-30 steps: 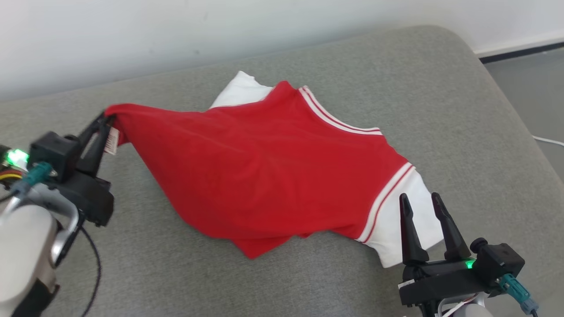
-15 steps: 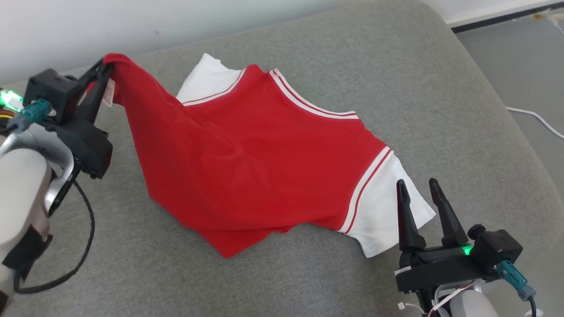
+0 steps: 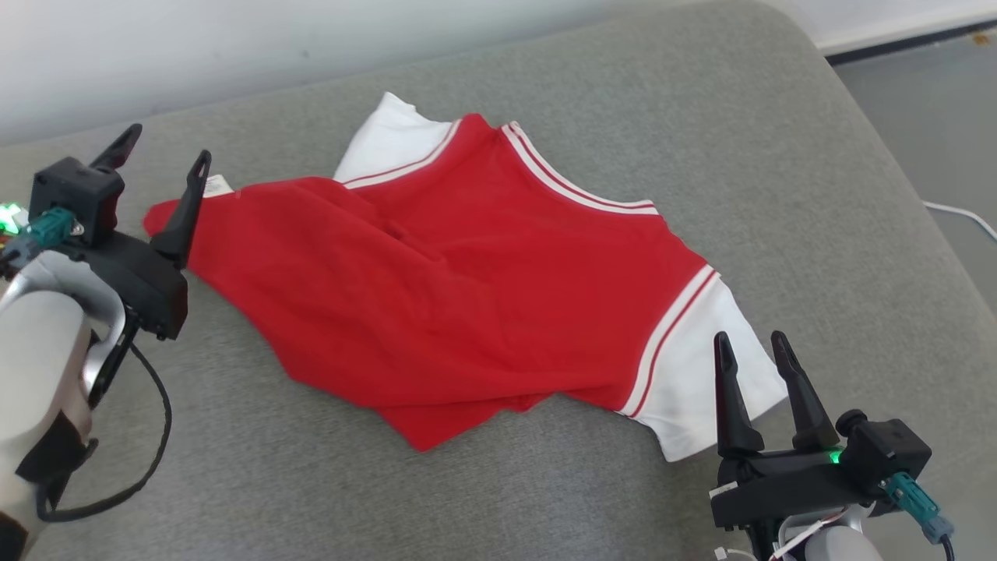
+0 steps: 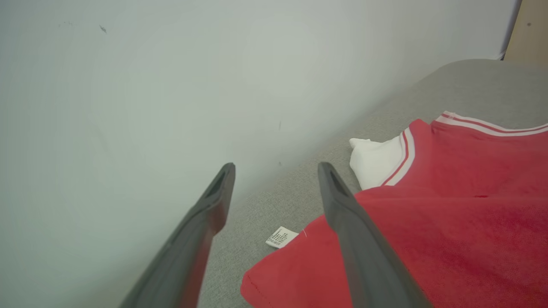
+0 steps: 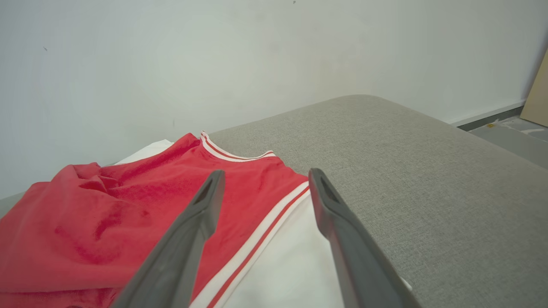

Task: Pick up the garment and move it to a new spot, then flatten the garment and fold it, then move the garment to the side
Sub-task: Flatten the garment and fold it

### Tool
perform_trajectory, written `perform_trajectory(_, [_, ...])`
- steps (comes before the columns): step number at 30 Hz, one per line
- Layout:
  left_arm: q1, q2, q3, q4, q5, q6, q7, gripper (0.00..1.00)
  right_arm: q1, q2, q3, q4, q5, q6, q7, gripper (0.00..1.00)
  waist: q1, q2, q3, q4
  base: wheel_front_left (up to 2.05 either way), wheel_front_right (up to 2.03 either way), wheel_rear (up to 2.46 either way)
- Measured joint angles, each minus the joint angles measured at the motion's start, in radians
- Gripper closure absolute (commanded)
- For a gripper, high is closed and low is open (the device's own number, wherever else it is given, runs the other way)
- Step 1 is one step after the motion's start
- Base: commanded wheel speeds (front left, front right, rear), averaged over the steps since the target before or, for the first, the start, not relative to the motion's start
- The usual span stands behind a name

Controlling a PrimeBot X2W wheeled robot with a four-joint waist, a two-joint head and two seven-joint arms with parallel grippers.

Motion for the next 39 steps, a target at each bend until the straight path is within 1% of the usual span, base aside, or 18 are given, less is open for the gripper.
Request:
perform_trajectory(2, [0.024, 0.0, 0.015, -0.016, -0.004, 0.001, -0.006, 0.0, 0.009, -0.001, -0.005, 0.0, -0.006, 0.0, 0.0, 0.0, -0.0001, 0.0, -0.012, 0.017, 0.0, 0.0, 0.0])
perform_trajectory(4, [0.052, -0.001, 0.051, -0.057, -0.014, 0.02, -0.008, 0.0, 0.016, -0.001, -0.006, 0.0, -0.008, 0.0, 0.0, 0.0, -0.0001, 0.0, -0.025, 0.035, 0.0, 0.0, 0.0])
perform_trajectory(9, [0.173, -0.021, 0.161, -0.236, -0.025, 0.085, -0.011, 0.0, 0.032, 0.0, -0.012, -0.003, -0.014, 0.0, 0.0, 0.0, -0.0002, -0.0001, -0.054, 0.082, 0.0, 0.0, 0.0])
perform_trajectory(11, [0.238, -0.04, 0.201, -0.304, -0.019, 0.116, -0.011, 0.0, 0.037, -0.001, -0.013, -0.002, -0.016, 0.0, 0.0, 0.0, -0.0002, 0.0, -0.063, 0.102, 0.0, 0.0, 0.0])
perform_trajectory(12, [0.301, -0.063, 0.235, -0.364, -0.004, 0.142, -0.011, 0.0, 0.039, 0.0, -0.014, -0.002, -0.018, 0.0, 0.0, 0.0, -0.0002, -0.0001, -0.071, 0.122, 0.0, 0.0, 0.0])
perform_trajectory(16, [0.424, -0.119, 0.304, -0.46, 0.021, 0.193, -0.011, 0.0, 0.046, 0.0, -0.015, -0.002, -0.024, 0.0, 0.0, 0.0, -0.0002, -0.0001, -0.086, 0.154, 0.0, 0.0, 0.0])
perform_trajectory(18, [0.482, -0.151, 0.325, -0.492, 0.032, 0.202, -0.011, 0.0, 0.045, 0.0, -0.017, -0.003, -0.024, 0.0, 0.0, 0.0, -0.0002, -0.0001, -0.092, 0.165, 0.0, 0.0, 0.0])
perform_trajectory(21, [0.561, -0.2, 0.348, -0.514, 0.056, 0.205, -0.011, 0.0, 0.046, -0.003, -0.02, -0.003, -0.024, 0.0, 0.0, 0.0, -0.0003, -0.0001, -0.098, 0.178, 0.0, 0.0, 0.0])
perform_trajectory(25, [0.63, -0.258, 0.362, -0.523, 0.085, 0.19, -0.011, 0.0, 0.048, -0.006, -0.021, -0.003, -0.024, 0.0, 0.0, 0.0, -0.0003, 0.0, -0.104, 0.186, 0.0, 0.0, 0.0])
perform_trajectory(30, [0.693, -0.316, 0.352, -0.474, 0.107, 0.141, -0.011, 0.0, 0.052, -0.009, -0.018, 0.0, -0.024, 0.0, 0.0, 0.0, -0.0002, -0.0001, -0.114, 0.183, 0.0, 0.0, 0.0])
perform_trajectory(36, [0.731, -0.38, 0.293, -0.384, 0.161, 0.087, -0.011, 0.0, 0.055, -0.009, -0.013, 0.001, -0.024, 0.0, 0.0, 0.0, -0.0002, 0.0, -0.118, 0.164, 0.0, 0.0, 0.0])
perform_trajectory(39, [0.735, -0.409, 0.257, -0.332, 0.194, 0.071, -0.011, 0.0, 0.055, -0.009, -0.014, -0.001, -0.024, 0.0, 0.0, 0.0, -0.0002, 0.0, -0.112, 0.152, 0.0, 0.0, 0.0])
